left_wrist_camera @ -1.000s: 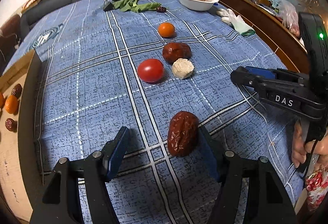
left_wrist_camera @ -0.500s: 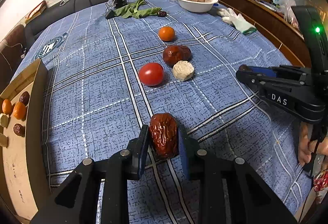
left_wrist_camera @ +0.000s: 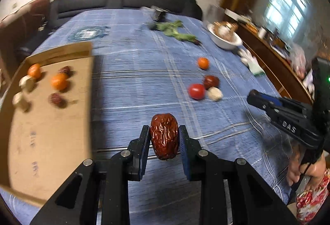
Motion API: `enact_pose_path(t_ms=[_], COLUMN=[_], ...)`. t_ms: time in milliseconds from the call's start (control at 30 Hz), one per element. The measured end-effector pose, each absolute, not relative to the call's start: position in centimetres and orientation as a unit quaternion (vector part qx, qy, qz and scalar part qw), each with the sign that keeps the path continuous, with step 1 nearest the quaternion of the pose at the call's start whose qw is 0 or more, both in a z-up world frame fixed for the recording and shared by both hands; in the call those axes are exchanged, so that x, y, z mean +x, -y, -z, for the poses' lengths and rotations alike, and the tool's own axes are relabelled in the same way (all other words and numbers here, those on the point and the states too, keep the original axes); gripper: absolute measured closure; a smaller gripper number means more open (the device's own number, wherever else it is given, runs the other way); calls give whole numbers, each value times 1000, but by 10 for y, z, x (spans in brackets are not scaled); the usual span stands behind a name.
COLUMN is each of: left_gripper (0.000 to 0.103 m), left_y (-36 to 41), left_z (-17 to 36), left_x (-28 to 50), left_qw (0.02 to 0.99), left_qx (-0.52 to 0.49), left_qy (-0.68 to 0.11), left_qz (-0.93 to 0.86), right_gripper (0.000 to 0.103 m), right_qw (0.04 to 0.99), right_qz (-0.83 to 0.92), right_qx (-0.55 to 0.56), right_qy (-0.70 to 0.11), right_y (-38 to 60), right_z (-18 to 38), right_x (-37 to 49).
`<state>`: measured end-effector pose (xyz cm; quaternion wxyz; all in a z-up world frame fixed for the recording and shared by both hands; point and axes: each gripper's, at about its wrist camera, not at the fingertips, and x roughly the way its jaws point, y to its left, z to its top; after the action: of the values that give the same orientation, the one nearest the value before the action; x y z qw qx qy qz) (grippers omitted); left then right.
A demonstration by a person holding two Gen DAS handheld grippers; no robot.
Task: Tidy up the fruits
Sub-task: 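Grasp the dark plum with the right tool while both tools carry fruit over the box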
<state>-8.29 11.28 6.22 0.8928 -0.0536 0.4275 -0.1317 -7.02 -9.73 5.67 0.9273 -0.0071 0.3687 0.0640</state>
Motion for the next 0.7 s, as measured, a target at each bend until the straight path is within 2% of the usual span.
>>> enact_pose_path(t_ms=[400,700], left_gripper=[76,76], left_y=[-249,-310], left_z=[-77,-61], left_x=[-89,-53], left_qw=[902,880], left_qx=[-98,-84], left_qy=[-421,-464], left_qz=[4,-51], right_gripper=[78,78], right_qw=[913,871], right_qz=[-205,-287], right_qx=[-57,-83], right_qy=[-349,-390], right_y=[-49,-153], right_z=[-82,-57], right_x=[-63,-31])
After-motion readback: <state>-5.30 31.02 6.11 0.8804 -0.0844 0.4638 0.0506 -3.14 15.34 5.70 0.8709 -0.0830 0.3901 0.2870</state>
